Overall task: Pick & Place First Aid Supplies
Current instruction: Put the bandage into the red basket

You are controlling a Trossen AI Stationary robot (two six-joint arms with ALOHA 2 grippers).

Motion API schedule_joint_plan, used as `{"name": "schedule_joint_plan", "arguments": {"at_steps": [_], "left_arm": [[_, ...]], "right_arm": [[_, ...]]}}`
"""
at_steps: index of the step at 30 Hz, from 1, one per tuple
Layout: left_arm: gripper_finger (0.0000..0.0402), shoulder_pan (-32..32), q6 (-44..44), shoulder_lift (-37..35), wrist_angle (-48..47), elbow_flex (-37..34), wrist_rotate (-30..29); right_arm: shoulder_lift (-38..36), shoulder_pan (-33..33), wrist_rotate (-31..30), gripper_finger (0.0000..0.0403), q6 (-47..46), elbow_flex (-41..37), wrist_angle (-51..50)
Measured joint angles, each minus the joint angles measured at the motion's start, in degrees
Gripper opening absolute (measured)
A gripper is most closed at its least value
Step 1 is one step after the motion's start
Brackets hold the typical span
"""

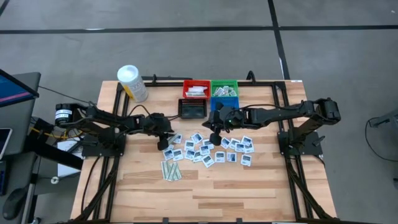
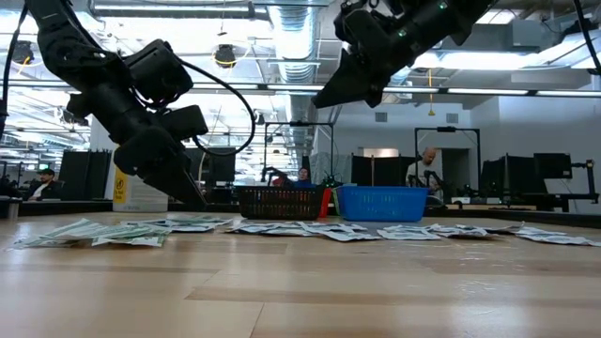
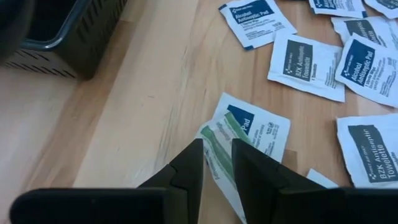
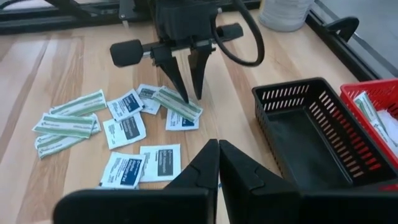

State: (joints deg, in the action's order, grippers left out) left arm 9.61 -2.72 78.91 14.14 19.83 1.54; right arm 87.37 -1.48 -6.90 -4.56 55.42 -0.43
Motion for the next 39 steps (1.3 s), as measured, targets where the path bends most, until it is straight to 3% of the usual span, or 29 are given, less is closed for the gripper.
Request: {"name": "schedule_joint_plan", "arguments": {"at_steps": [17,24,28,39], "left_arm": [[0.0084,0.0,1.7,5.4,1.7,0.1,-0.4],[0.0011,0.0,1.7,5.5,2.0,0.1,-1.3],[0.0007,0.0,1.7,5.5,2.5,0.1,-1.3],[0.0004,-2.3,1.7,-3.0,3.4,-0.2,-5.1]], "right_arm": [[0.0,0.1,0.0,0.0006,-1.5,0.0,-2.5],[0.0,0.3,0.0,0.0006,-1.5,0.0,-2.5],[0.0,0.3,0.0,0.0006,-1.5,0.0,-2.5],[0.0,0.3,0.0,0.0006,-1.5,0.0,-2.5]]}}
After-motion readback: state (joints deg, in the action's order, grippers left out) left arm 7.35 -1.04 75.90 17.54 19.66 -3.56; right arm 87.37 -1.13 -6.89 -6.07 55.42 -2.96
